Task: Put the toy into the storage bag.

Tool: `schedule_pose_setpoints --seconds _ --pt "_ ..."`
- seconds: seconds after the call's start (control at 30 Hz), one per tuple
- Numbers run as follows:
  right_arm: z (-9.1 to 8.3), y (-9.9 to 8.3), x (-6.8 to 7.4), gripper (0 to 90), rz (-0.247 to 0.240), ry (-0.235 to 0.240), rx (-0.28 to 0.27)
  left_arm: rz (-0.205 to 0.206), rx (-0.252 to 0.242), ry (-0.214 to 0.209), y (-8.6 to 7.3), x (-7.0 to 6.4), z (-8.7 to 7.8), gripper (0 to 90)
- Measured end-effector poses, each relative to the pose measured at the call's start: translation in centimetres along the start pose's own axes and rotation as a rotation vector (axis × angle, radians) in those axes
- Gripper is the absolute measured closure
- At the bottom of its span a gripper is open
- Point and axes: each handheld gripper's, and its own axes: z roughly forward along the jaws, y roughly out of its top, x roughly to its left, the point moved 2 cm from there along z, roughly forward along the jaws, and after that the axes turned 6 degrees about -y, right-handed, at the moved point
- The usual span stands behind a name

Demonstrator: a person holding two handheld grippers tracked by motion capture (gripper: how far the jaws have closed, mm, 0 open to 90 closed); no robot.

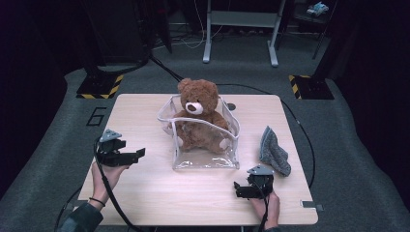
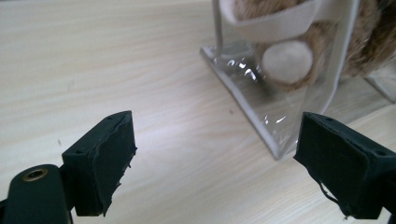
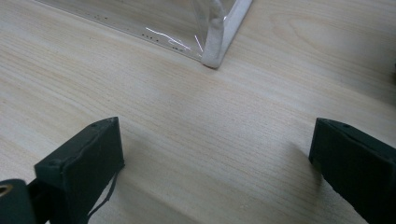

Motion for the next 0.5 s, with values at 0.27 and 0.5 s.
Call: schedule_pose_setpoints --seconds 0.27,0.5 --pt "0.0 0.0 0.0 1.5 -0.001 -0.002 0.003 -0.019 0.067 0.021 -4.6 1.2 1.7 10.4" --pt "0.1 0.0 -0.1 0.9 0.001 -0.007 0.005 -0.036 0.103 0.051 -7.7 2.5 2.9 8.4"
